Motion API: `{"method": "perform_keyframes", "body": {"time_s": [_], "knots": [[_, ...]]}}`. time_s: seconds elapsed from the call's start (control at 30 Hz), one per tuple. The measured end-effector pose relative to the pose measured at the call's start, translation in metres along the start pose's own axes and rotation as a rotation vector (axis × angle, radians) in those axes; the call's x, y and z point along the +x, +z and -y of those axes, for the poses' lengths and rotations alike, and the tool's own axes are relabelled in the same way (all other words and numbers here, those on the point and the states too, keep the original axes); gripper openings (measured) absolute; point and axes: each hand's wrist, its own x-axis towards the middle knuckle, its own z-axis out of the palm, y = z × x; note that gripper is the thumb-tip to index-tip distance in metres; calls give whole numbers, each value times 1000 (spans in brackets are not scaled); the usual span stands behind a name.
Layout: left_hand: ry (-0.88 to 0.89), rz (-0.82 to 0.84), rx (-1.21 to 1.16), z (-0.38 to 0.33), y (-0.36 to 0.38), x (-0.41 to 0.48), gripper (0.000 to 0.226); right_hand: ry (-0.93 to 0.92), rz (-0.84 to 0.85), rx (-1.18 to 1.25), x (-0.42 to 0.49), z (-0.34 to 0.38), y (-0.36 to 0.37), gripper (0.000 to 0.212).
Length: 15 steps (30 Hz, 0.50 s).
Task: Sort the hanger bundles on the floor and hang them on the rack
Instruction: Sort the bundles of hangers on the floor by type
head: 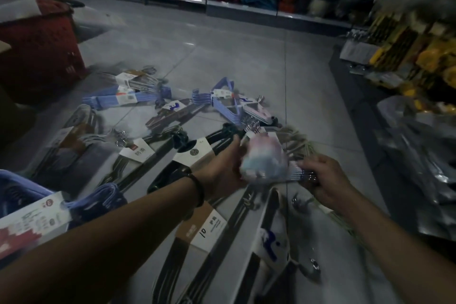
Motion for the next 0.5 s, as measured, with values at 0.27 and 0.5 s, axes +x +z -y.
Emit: {"method": "perform_keyframes", "body": {"time_s": [0.27, 0.5], "knots": [[-393, -9, 197, 53, 14, 11, 11, -25, 423, -285, -20, -2, -35, 29], [-289, -299, 374, 102, 35, 27, 25, 439, 418, -492, -31, -32, -73, 12]]}}
